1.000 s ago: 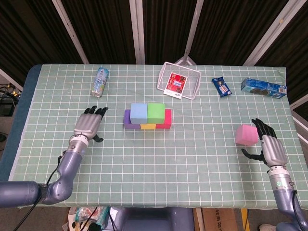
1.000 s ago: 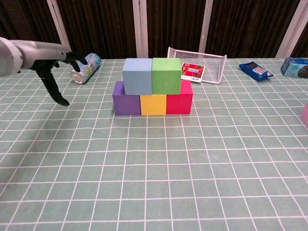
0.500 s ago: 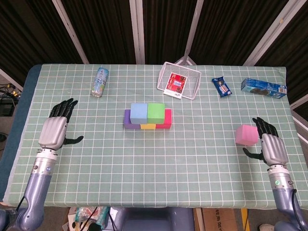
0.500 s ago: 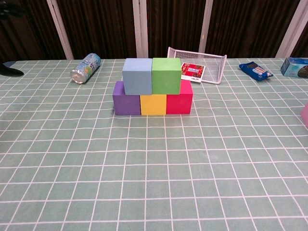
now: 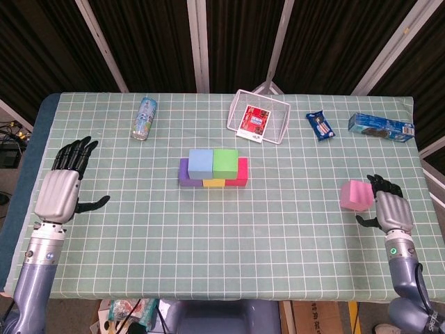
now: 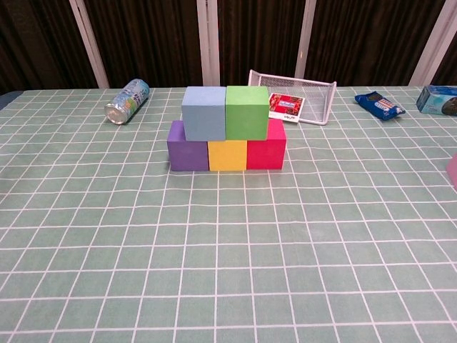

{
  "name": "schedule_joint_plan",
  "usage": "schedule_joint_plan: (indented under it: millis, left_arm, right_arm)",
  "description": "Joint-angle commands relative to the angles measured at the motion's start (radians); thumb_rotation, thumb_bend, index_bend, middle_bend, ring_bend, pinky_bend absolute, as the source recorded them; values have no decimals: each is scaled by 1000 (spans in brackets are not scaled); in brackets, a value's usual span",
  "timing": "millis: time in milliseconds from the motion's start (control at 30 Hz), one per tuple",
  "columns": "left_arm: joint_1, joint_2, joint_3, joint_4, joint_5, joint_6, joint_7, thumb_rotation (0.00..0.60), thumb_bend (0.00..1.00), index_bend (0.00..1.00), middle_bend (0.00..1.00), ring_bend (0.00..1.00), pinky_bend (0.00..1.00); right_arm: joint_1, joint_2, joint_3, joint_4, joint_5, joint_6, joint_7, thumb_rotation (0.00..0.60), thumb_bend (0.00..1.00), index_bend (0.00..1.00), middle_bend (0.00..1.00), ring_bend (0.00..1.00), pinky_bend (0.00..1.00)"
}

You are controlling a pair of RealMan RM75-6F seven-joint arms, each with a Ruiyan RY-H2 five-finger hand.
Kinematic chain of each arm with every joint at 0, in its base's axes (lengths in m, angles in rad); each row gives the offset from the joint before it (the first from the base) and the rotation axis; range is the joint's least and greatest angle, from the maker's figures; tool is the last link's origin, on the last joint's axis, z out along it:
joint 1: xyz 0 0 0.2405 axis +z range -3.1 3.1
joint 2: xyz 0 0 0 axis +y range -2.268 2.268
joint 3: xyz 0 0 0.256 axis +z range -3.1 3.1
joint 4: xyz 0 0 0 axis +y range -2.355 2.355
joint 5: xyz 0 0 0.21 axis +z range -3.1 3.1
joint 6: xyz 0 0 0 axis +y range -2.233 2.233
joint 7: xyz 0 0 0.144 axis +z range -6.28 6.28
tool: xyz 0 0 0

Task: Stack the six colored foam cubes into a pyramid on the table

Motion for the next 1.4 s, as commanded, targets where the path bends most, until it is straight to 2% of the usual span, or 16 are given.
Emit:
schedule_joint_plan:
  millis: [33, 400, 833, 1067, 1233, 1400]
  left_arm:
    - [7, 3, -7, -4, 3, -9, 0, 600, 62, 0, 7, 0, 52]
    - [24, -8, -28, -10, 15, -31, 28, 600, 62, 0, 6, 0, 52]
    - [43, -12, -67, -10, 8, -47, 43, 600, 62, 0, 7, 0, 52]
    - [53, -13, -82, -8, 8, -62, 47, 600, 62, 0, 7, 0, 52]
    - [58, -16, -89, -6, 8, -73, 49, 600, 62, 0, 7, 0, 52]
    - [62, -17, -95, -4, 9, -80, 48, 600, 63, 0, 7, 0, 52]
  right_arm:
    - [16, -9, -2, 28, 31, -26, -9, 600, 267, 0, 0, 0, 0]
    - [71, -57, -13, 163, 65, -118, -23, 600, 267, 0, 12, 1, 0]
    - [131, -105, -27, 309, 94, -221, -23, 600, 267, 0, 211, 89, 0]
    - [143, -132, -37, 358, 99, -240, -16, 600, 266, 0, 249, 122, 0]
    - [146, -151, -38, 386, 92, -244, 1, 600, 275, 59, 348, 239, 0]
    - [143, -150, -39, 384, 57, -239, 23, 600, 314, 111, 395, 295, 0]
